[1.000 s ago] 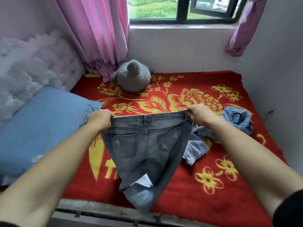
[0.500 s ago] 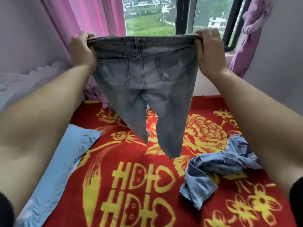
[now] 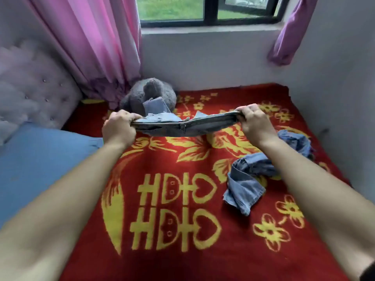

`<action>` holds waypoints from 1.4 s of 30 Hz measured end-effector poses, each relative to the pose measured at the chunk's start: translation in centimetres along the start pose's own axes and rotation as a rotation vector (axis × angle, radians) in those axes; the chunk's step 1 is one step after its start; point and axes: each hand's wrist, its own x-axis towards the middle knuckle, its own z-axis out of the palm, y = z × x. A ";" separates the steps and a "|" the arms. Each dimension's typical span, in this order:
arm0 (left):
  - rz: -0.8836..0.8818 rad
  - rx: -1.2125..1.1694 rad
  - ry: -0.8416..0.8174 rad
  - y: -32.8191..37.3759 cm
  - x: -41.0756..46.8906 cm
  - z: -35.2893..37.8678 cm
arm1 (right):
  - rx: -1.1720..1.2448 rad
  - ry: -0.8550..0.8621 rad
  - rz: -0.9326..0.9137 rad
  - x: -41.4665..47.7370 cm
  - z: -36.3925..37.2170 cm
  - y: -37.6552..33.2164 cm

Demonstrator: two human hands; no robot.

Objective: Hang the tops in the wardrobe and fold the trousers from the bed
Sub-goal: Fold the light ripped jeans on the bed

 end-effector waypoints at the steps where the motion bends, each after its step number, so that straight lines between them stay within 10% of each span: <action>1: -0.014 0.025 -0.073 -1.2 -2.1 2.6 | -0.010 -0.059 0.035 -2.1 2.5 0.9; 13: 0.109 0.403 -0.782 -9.0 -27.3 21.8 | -0.385 -0.758 0.147 -27.0 20.3 8.1; 42: 0.106 0.512 -1.104 -11.2 -48.6 30.4 | -0.481 -1.099 0.086 -47.7 28.6 12.2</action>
